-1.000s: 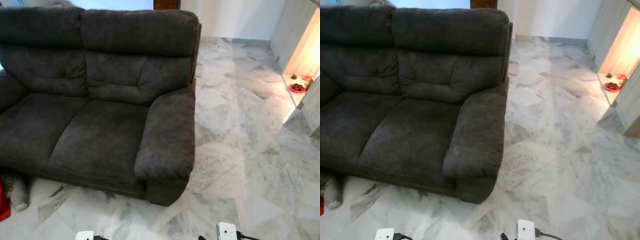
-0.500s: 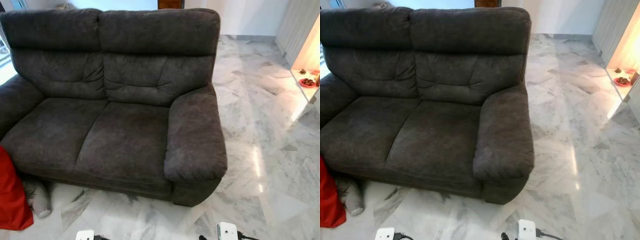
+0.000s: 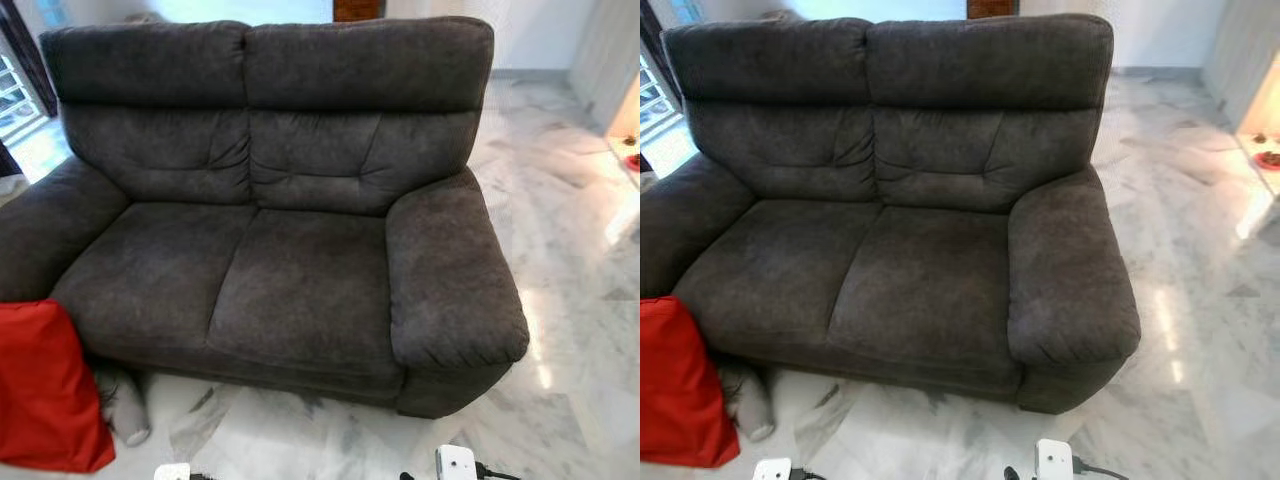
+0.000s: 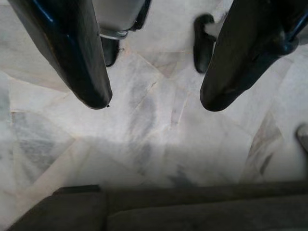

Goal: Move the pillow to the sofa from floor

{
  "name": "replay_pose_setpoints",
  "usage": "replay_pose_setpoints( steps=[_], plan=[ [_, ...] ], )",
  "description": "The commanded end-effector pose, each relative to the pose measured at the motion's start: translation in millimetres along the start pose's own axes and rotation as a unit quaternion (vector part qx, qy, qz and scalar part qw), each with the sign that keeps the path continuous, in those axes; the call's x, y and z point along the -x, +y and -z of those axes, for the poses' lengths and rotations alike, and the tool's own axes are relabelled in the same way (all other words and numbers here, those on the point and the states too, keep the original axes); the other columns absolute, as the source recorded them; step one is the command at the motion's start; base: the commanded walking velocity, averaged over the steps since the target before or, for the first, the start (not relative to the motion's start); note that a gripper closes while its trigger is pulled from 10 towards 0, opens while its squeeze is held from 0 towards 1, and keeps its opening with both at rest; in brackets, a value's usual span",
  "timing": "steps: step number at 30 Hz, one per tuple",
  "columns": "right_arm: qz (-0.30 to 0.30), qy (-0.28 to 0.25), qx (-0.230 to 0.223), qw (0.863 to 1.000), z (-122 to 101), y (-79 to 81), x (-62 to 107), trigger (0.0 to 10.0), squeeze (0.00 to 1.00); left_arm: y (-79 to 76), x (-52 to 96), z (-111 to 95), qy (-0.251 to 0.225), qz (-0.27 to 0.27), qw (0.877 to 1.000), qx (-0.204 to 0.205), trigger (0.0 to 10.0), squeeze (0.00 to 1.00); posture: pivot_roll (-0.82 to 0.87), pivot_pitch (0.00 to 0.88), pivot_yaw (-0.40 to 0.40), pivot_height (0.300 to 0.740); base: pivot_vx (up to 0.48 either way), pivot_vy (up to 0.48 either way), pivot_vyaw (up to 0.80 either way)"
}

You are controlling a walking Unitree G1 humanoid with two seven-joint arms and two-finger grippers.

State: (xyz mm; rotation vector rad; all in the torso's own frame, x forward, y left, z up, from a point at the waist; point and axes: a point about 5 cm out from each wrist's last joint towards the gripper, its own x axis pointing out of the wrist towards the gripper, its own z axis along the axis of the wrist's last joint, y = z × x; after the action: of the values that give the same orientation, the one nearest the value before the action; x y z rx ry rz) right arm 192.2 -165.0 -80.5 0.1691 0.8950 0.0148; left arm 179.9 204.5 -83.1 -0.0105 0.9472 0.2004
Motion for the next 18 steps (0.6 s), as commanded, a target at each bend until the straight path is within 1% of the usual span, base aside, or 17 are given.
replay_pose_setpoints(
  steps=[1, 18],
  plan=[
    [-0.008, 0.003, 0.003, 1.0, 0.9, 6.3, -1.0, 10.0, 0.0, 9.0, 2.5, 14.6, 0.025, -0.013, 1.0, 0.002, 10.0, 0.0, 0.06, 0.071, 0.055, 0.74, 0.0, 0.458, 0.0],
    [-0.014, 0.006, 0.01, 1.0, 2.7, 7.4, -0.7, 10.0, 0.0, 9.2, 2.8, 15.9, 0.026, -0.014, 1.0, 0.007, 10.0, 0.0, 0.06, 0.048, 0.053, 0.74, 0.0, 0.457, 0.0]
  ],
)
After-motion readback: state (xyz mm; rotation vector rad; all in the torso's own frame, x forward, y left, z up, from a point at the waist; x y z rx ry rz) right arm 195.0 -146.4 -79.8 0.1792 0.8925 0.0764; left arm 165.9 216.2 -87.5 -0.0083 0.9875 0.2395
